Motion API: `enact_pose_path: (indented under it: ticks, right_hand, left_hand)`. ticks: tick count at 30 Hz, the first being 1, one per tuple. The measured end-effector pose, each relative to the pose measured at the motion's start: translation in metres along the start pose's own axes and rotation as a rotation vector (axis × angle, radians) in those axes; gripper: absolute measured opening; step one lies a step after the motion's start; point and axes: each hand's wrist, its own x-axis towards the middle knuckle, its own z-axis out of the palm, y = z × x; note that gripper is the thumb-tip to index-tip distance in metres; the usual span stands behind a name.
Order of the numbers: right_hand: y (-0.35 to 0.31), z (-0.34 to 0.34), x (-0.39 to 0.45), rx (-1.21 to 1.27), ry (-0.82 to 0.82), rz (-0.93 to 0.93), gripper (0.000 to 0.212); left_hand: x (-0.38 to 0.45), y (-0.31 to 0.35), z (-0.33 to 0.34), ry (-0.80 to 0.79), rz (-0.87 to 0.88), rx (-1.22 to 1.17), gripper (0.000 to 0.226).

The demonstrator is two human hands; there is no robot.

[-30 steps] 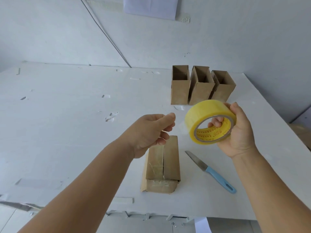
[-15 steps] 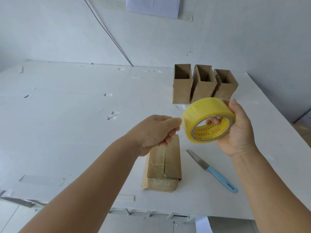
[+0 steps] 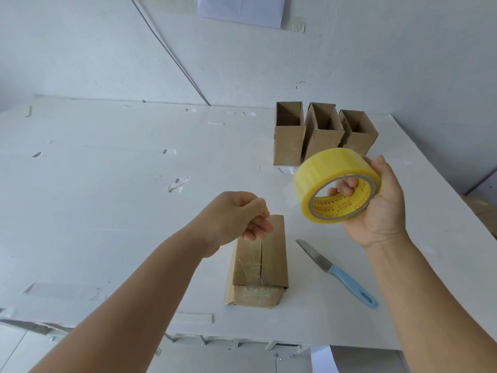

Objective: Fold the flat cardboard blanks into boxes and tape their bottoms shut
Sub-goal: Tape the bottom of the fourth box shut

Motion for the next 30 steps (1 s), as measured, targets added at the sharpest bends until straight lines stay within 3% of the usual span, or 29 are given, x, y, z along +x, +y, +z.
enact_pose_path:
  ticks: [3,9,14,18,22,25,30]
  right_hand:
    - [-0.001,0.0,0.001,0.013,-0.005,-0.002,0.041]
    - [0.0,0.004,0.002,0.052,-0.015,0.0,0.038]
    - [0.0,0.008,0.002,0.039,-0.007,0.006,0.037]
    - [-0.002,0.01,0.002,0.022,0.032,-0.005,0.023]
    - [-0.003,0.012,0.002,0.013,0.061,0.007,0.024]
    - [-0.002,0.012,0.003,0.002,0.069,0.021,0.025]
    - [0.0,0.015,0.006,0.007,0.081,0.033,0.023]
  left_hand:
    - [0.002,-0.003,-0.001,0.045,0.023,-0.032,0.02]
    - [0.008,-0.002,0.003,0.136,0.081,0.02,0.048]
    - [0.011,0.006,0.006,0.095,0.087,-0.097,0.021]
    - [0.015,0.006,0.002,0.138,0.057,-0.143,0.022]
    - [0.016,0.001,-0.002,0.154,0.023,-0.158,0.031]
    - [0.017,0.001,-0.001,0.115,0.07,-0.201,0.019]
    - [0.019,0.009,0.003,0.105,0.072,-0.316,0.033]
